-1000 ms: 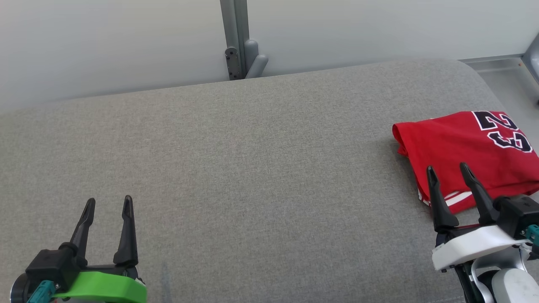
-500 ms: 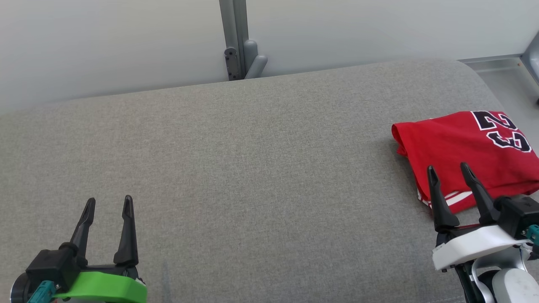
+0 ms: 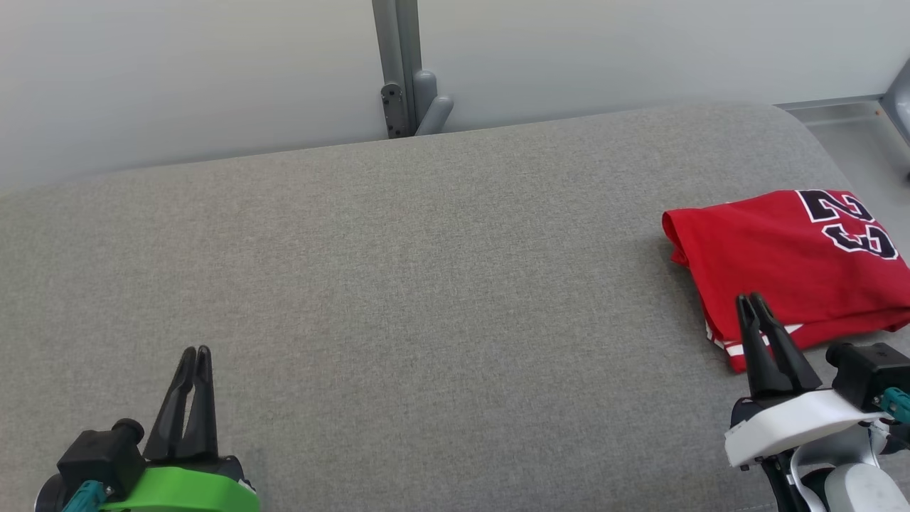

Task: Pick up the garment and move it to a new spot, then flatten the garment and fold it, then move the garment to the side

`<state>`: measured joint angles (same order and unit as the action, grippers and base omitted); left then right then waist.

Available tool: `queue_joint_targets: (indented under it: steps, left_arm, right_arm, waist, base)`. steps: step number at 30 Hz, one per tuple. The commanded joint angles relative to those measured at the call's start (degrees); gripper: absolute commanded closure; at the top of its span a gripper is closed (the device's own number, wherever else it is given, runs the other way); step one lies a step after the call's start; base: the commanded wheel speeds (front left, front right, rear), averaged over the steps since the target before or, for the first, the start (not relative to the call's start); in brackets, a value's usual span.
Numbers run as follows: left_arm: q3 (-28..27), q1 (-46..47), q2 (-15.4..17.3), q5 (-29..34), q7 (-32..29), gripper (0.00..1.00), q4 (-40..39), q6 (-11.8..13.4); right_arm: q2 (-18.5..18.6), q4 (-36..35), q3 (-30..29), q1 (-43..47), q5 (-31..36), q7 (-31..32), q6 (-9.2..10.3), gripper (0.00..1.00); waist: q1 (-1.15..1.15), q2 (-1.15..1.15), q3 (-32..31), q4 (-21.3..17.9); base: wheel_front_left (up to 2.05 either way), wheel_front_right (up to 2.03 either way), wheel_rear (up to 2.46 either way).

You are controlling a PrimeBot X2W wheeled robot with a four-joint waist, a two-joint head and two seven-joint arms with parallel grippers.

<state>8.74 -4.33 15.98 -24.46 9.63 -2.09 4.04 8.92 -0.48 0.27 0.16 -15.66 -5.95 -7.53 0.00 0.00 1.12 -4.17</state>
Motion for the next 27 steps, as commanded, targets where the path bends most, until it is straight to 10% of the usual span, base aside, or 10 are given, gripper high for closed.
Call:
queue_joint_targets:
  steps: [1, 27]
  left_arm:
    - [-0.2, 0.0, 0.0, -1.5, 0.1, 1.00, -0.8, -0.2]
    - [-0.2, 0.7, -4.3, -24.0, 1.2, 1.00, 1.4, -3.8]
  right_arm:
    - [0.1, -0.2, -0.4, -0.4, -1.7, 0.5, 0.00, 1.00]
    - [-0.5, 5.9, -5.9, -3.3, -27.9, 9.7, 0.02, 1.00]
  waist:
    - [0.00, 0.00, 0.0, 0.1]
    - [0.00, 0.00, -0.2, 1.0]
  base:
    - [0.00, 0.00, 0.00]
    - [0.00, 0.00, 0.00]
